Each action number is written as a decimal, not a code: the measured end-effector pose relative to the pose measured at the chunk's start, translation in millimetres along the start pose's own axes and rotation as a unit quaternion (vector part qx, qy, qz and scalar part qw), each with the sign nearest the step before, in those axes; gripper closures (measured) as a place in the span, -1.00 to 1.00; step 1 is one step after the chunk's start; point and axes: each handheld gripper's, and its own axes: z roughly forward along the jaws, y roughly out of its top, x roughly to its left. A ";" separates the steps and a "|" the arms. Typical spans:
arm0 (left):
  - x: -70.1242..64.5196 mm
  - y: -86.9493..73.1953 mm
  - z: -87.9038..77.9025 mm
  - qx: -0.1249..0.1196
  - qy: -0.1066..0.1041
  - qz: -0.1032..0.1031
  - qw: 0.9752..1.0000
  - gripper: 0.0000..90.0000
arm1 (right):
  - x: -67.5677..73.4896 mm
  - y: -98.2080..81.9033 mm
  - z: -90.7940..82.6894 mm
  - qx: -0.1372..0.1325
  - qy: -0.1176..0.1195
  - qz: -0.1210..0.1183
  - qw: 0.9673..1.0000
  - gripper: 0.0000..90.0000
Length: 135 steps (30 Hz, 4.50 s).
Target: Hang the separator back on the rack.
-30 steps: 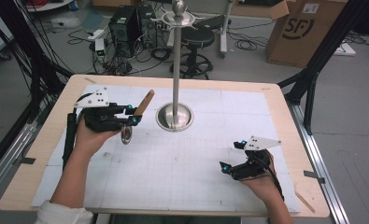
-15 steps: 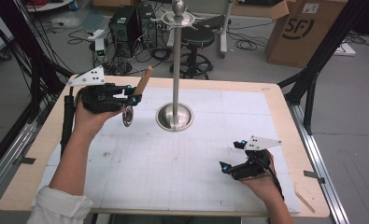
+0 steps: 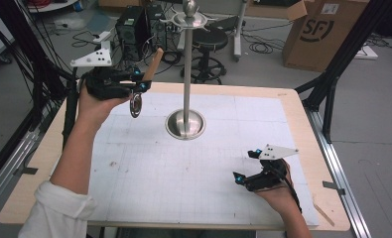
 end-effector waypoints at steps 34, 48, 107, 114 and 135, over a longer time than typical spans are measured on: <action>43.9 47.2 6.0 -0.021 0.002 -0.006 1.000 0.51 | -3.2 -2.9 -0.3 0.004 -0.002 0.005 1.000 -0.95; 48.5 47.2 15.9 -0.029 0.007 -0.021 0.999 0.51 | -3.1 -2.8 0.3 0.005 -0.001 0.003 1.000 -0.95; 30.5 42.0 45.5 0.052 0.001 -0.024 0.998 0.02 | -2.9 -2.3 -1.9 0.003 -0.001 0.001 1.000 -0.95; 26.8 33.0 37.6 0.050 0.004 -0.033 0.998 -0.15 | -3.0 -2.1 -3.5 0.000 -0.004 0.000 1.000 -0.95; -8.4 -21.7 8.6 0.057 0.007 -0.015 0.998 -0.66 | -4.3 -2.6 -6.4 -0.003 -0.006 0.004 1.000 -0.95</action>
